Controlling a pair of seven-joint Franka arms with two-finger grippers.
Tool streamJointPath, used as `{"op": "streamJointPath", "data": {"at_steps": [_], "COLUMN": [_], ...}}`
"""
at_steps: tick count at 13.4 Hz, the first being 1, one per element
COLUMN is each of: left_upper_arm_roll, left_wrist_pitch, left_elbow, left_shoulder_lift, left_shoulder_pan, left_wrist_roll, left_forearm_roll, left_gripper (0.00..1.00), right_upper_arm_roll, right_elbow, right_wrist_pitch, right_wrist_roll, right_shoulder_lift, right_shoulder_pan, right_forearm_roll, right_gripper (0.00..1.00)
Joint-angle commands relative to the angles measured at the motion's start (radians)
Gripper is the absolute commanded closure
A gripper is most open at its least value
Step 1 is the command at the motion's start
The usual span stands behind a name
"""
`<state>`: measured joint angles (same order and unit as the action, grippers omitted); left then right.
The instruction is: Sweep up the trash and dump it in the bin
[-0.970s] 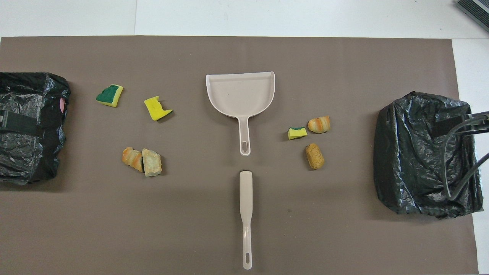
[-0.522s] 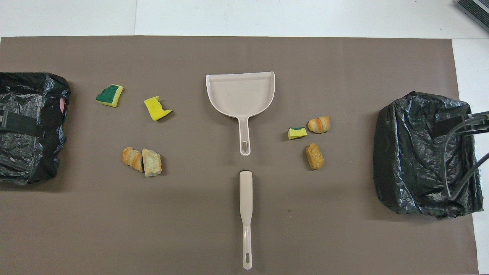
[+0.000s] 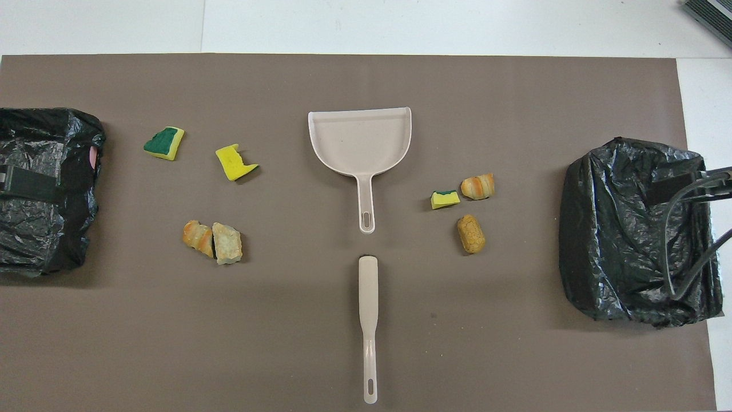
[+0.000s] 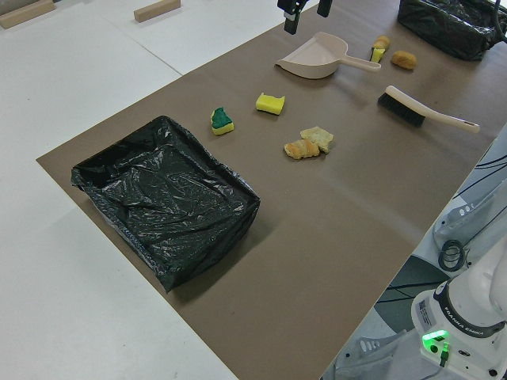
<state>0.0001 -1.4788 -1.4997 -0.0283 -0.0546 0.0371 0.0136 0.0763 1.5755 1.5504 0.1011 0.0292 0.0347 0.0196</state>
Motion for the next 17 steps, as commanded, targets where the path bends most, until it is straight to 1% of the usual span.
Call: {"op": "streamJointPath", "data": {"at_steps": [1,5,7,11,14,17], "left_upper_arm_roll": [-0.011,-0.064,-0.107,-0.241,-0.31,-0.357], "left_wrist_pitch": [-0.014,-0.021,-0.052,-0.15,-0.189,-0.239], "left_elbow": [-0.037,-0.086,-0.147,-0.284,-0.352,-0.413], "left_shoulder_lift": [-0.03,-0.05,-0.071,-0.1,-0.117,-0.139], "left_shoulder_pan": [0.007,0.01,0.012,0.012,0.004,0.001], "left_wrist_roll": [-0.013,-0.014,-0.045,-0.181,-0.236,-0.267], "left_forearm_roll": [0.003,0.002,0.0,0.0,-0.004,-0.072], "left_gripper": [0.0,0.0,0.0,0.0,0.0,0.0], "right_upper_arm_roll": [-0.003,-0.003,-0.003,-0.003,-0.003,-0.003], "right_elbow": [0.006,0.006,0.006,0.006,0.006,0.006], "right_wrist_pitch": [-0.004,-0.004,-0.004,-0.006,-0.006,-0.006], "right_wrist_roll": [0.02,0.022,0.022,0.022,0.023,0.023], "right_shoulder_lift": [0.009,0.009,0.009,0.009,0.009,0.009], "right_shoulder_pan": [-0.004,-0.006,-0.006,-0.006,-0.009,-0.01], "right_forearm_roll": [-0.001,-0.001,-0.001,-0.001,-0.003,-0.001], "right_gripper": [0.0,0.0,0.0,0.0,0.0,0.0]}}
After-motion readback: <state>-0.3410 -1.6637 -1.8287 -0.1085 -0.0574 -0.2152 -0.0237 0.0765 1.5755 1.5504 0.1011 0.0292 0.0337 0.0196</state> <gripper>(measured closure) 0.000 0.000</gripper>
